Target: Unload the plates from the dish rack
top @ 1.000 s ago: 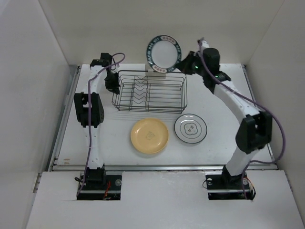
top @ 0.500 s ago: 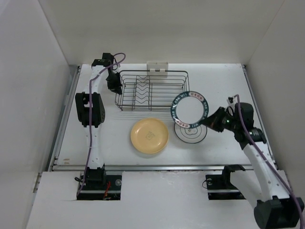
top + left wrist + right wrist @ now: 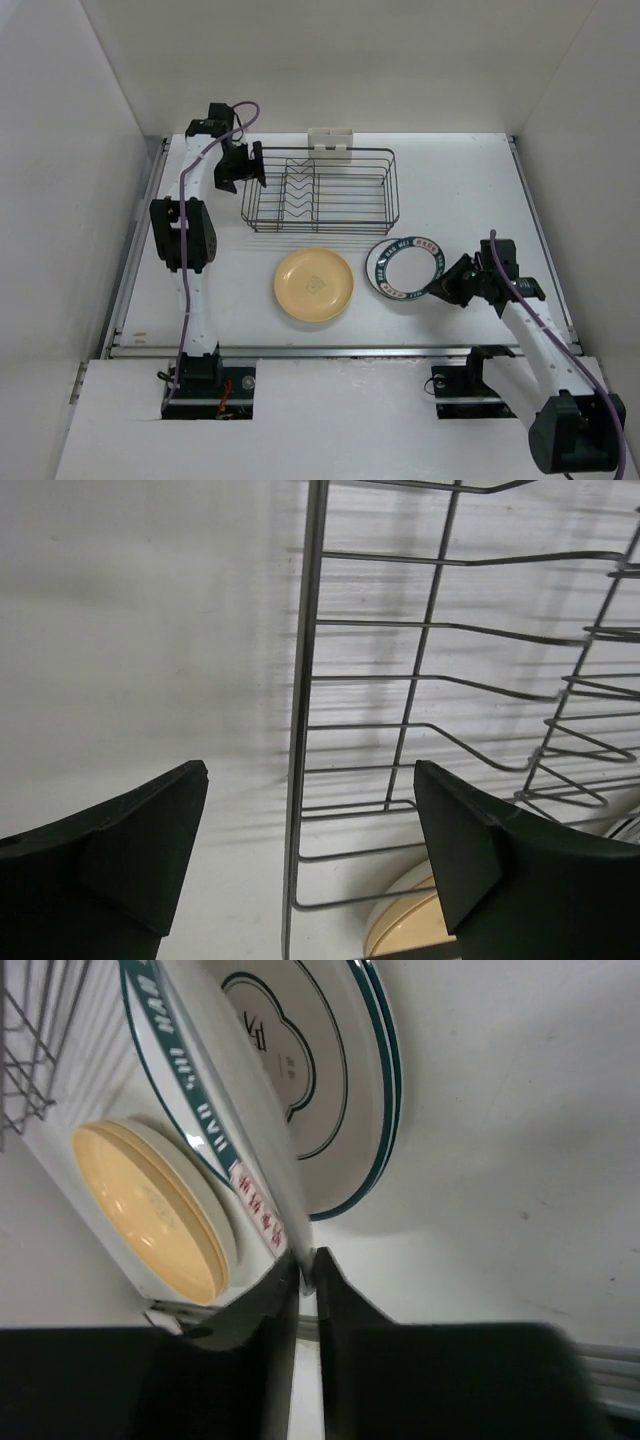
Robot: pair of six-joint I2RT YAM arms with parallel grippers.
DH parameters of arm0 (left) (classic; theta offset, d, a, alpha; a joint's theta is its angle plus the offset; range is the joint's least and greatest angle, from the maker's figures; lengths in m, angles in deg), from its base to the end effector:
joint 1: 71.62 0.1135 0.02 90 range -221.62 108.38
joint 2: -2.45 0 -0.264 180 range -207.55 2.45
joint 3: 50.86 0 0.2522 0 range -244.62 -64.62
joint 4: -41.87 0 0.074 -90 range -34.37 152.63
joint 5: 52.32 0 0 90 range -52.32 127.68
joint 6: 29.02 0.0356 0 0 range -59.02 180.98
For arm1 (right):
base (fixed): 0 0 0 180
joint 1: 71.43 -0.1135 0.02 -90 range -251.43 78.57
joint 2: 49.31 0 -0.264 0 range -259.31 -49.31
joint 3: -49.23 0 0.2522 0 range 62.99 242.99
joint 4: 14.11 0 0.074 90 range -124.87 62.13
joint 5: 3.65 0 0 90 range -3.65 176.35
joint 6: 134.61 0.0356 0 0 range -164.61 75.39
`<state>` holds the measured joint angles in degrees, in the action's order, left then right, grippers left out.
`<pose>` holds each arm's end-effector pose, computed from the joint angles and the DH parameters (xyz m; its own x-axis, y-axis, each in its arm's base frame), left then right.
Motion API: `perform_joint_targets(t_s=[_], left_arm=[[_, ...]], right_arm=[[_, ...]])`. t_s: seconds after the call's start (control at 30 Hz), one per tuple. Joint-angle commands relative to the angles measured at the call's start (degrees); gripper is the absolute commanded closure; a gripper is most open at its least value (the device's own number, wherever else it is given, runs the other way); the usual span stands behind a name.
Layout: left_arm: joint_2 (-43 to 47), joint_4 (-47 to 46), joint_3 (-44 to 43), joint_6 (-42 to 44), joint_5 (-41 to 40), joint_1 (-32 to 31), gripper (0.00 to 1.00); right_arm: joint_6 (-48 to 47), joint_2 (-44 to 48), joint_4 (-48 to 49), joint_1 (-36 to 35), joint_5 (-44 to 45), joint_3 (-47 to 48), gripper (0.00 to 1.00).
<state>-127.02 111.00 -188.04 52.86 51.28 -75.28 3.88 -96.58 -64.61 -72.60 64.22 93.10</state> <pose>0.4882 -0.0396 0.2558 -0.8922 -0.0805 -0.4444 0.0488 0.9611 -0.2720 0.1553 0.0166 0.2060 -0.7157 0.6792 -0.1626 0.4453 0.6231 0.6429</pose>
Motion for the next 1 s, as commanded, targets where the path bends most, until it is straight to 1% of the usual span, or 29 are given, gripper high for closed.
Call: perform_joint_targets(t_s=[0.0,0.03,0.07,0.1,0.17,0.2,0.27,0.37,0.4,0.47,0.53,0.57,0.63,0.67,0.7,0.73,0.77,0.8,0.83,0.87,0.9,0.93,0.97], left_arm=[[9.0,0.3,0.9,1.3,-0.9,-0.1,0.18],[10.0,0.3,1.5,2.0,-0.9,-0.1,0.17],[10.9,0.3,2.1,2.8,-1.6,-0.1,0.17],[12.7,0.8,3.3,3.4,-2.1,-0.1,0.17],[14.7,0.8,3.9,4.2,-2.6,-0.1,0.17],[15.6,1.4,4.8,5.1,-3.4,-0.1,0.17],[18.3,1.4,5.5,5.7,-4.1,-0.1,0.15],[22.0,1.9,6.6,7.2,-5.2,-0.1,0.14],[22.8,1.9,7.1,7.8,-5.2,-0.1,0.12],[25.2,1.9,7.1,8.5,-7.4,-0.1,0.11],[26.9,2.6,7.7,8.5,-8.5,0.5,0.09],[28.6,2.6,7.8,8.5,-10.4,1.1,0.06],[30.7,3.2,8.4,8.5,-12.9,1.9,0.03],[31.8,3.2,9.9,8.5,-16.5,2.9,0.02],[34.3,2.6,10.6,7.9,-18.6,3.9,0.00],[35.7,1.8,11.5,7.2,-21.0,4.5,0.00],[37.0,1.8,12.5,7.2,-23.3,5.1,0.00],[39.9,1.0,14.8,7.2,-27.1,5.9,0.00],[41.3,1.0,15.8,7.2,-28.5,7.3,0.00],[42.7,0.4,17.0,7.2,-29.6,8.0,0.00],[43.9,0.4,18.9,7.2,-30.2,8.8,0.00],[46.3,1.0,19.8,7.2,-30.7,10.2,0.00],[47.4,1.1,20.6,7.8,-31.5,10.9,0.00]], right_arm=[[2.1,-2.7,5.1,0.3,1.7,1.7,0.79],[1.6,-4.8,5.1,0.3,1.7,1.7,0.66],[1.1,-5.7,5.1,0.3,1.7,1.7,0.55],[0.0,-6.4,5.1,0.3,2.3,1.7,0.40],[-1.0,-7.6,5.1,0.3,3.5,1.7,0.30],[-1.9,-7.6,5.1,0.8,4.5,1.7,0.27],[-2.4,-8.6,4.6,0.8,5.8,2.8,0.24],[-4.7,-9.2,4.6,0.8,7.3,3.4,0.24],[-4.7,-9.9,4.6,0.8,7.3,3.4,0.24],[-6.3,-10.4,2.8,0.8,9.0,4.1,0.24],[-7.0,-8.5,1.6,0.8,11.2,5.9,0.24],[-7.0,-7.5,0.7,0.8,12.5,6.9,0.24],[-7.0,-4.1,-1.0,0.8,15.1,10.8,0.24],[-7.0,-2.8,-2.2,0.8,16.8,12.9,0.24],[-7.0,-1.5,-4.8,0.8,19.1,15.4,0.20],[-7.0,0.6,-6.3,0.8,25.1,21.2,0.20],[-7.0,1.5,-7.5,0.8,28.3,24.4,0.13],[-7.0,2.3,-8.3,0.8,31.3,27.3,0.12],[-6.3,3.0,-8.9,0.8,37.2,32.1,0.09],[-6.3,4.3,-8.9,0.8,39.9,34.1,0.00],[-5.8,4.3,-8.9,0.8,42.2,35.9,0.00],[-5.8,5.1,-9.5,0.8,46.5,39.0,0.00],[-5.8,5.1,-10.2,0.8,48.3,40.5,0.00]])
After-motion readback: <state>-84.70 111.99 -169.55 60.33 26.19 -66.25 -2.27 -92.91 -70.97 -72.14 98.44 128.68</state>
